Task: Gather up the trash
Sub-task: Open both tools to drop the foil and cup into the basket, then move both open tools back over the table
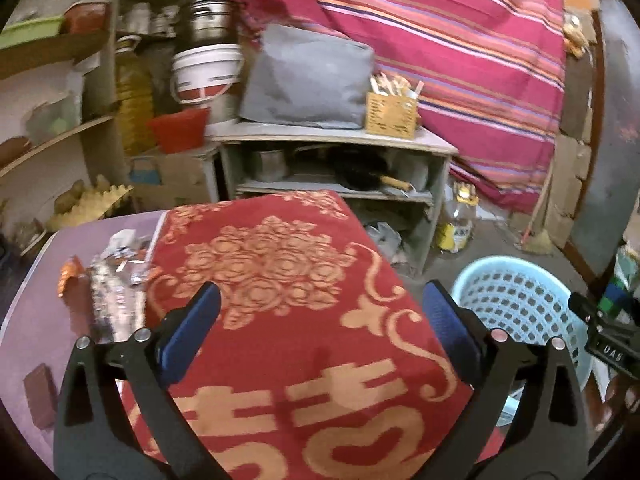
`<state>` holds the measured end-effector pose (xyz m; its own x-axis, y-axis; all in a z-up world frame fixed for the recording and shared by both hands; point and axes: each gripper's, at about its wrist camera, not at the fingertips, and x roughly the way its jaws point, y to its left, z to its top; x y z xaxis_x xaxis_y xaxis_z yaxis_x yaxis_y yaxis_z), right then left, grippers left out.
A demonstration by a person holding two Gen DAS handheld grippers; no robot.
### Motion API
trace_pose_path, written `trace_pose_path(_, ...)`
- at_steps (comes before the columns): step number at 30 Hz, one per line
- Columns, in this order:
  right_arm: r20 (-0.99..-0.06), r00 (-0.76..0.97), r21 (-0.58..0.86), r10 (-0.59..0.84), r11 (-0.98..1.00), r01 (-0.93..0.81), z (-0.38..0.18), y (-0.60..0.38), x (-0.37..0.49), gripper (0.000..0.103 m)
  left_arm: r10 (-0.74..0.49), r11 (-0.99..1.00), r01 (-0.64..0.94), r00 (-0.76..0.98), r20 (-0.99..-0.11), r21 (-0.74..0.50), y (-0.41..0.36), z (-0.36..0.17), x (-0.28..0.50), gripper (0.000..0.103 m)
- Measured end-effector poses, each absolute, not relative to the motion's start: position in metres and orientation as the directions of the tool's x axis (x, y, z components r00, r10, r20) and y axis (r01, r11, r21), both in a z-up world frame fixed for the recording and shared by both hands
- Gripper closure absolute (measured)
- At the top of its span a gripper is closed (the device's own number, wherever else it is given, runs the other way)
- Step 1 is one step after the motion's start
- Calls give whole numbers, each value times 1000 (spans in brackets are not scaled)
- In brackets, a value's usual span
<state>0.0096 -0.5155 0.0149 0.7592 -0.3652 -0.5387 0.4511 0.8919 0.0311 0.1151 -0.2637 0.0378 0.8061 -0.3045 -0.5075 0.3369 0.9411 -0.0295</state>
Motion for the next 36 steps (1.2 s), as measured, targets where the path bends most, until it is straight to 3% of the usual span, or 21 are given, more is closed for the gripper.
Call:
trace_pose_path(16,-487,839,9,-245,958,285,47,-418,7,10,-187,976,215,887,-423,19,-169,60,96,5)
trace_pose_path(36,-492,860,11,-131,988,157,47,-335,29,10,6,997,27,891,-453,67,-42,39,84,5)
